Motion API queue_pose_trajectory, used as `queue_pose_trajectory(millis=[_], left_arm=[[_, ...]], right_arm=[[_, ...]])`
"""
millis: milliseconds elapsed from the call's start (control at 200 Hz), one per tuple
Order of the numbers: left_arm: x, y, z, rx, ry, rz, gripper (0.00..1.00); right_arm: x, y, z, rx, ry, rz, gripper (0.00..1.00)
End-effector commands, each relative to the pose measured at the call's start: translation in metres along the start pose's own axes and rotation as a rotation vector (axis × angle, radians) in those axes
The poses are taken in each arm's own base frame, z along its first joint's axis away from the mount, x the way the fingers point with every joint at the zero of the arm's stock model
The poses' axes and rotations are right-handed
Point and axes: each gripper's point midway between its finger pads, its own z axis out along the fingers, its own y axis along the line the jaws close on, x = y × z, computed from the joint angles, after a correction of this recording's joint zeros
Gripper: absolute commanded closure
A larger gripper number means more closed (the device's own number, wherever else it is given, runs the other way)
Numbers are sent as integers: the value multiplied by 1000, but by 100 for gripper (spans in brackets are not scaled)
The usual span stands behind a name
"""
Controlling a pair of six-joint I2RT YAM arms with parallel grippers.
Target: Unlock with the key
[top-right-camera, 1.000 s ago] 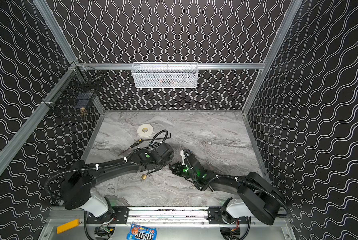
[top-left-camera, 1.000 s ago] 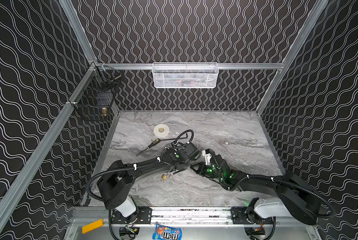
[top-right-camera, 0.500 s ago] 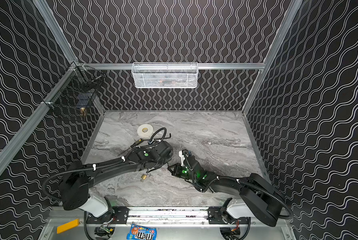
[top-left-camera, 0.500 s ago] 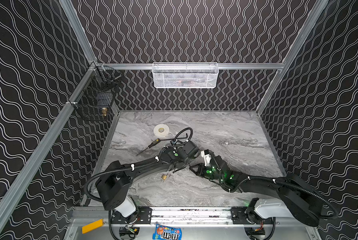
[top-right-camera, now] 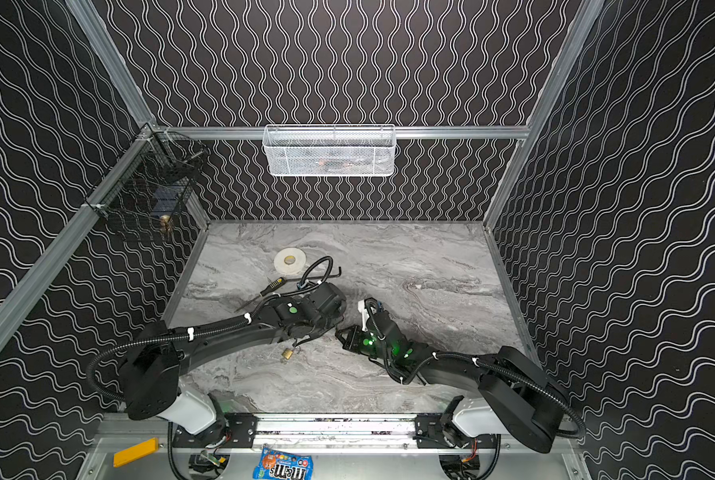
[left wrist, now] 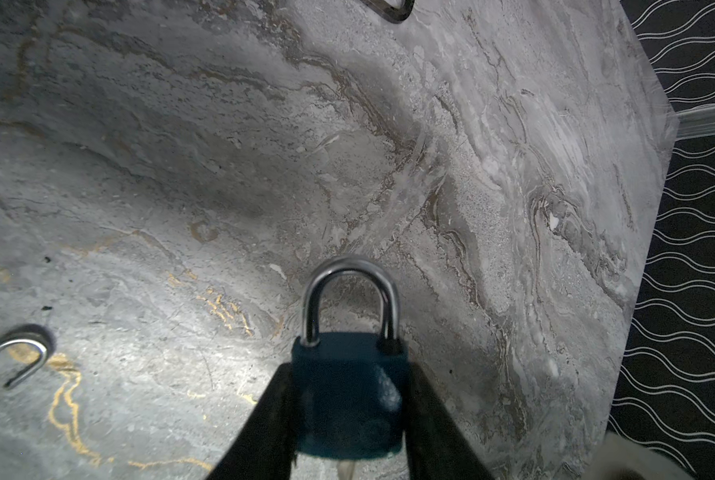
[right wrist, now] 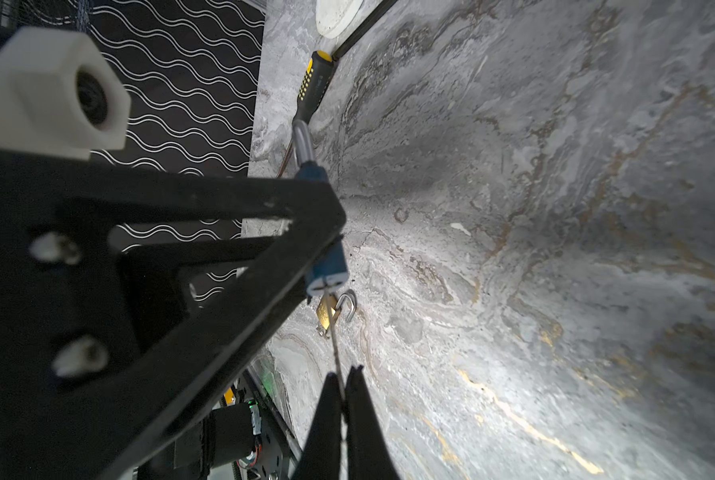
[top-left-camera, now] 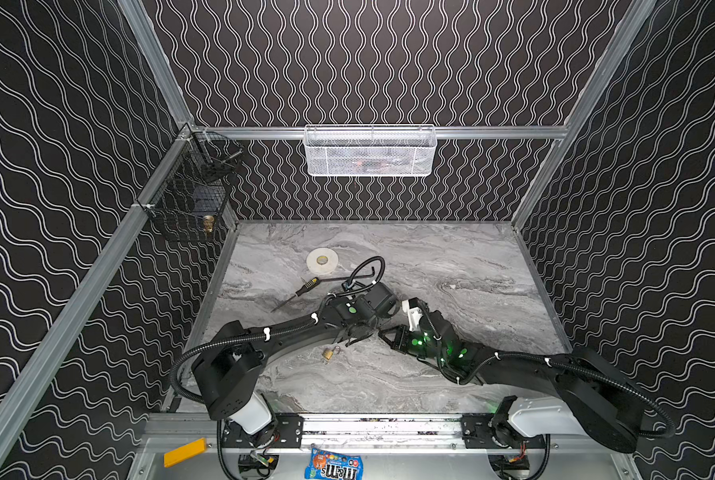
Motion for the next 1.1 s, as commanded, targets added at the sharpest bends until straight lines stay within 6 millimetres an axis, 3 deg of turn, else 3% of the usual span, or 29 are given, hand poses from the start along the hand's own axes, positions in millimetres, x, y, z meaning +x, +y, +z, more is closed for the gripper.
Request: queue_pose_trajectory(millis=[0,771,1096], left_arm=[[-1,-8,0,22,-3,6,100],[0,7,-3,-55,-58,28,100],[1,-17,-15,58,-27,-74,100]], right_arm=[[-9,7,1,-22,-37,-11,100],[-38,8,-22,45,-108,-3,100],[-27,11,-21,24,-128,13,100]])
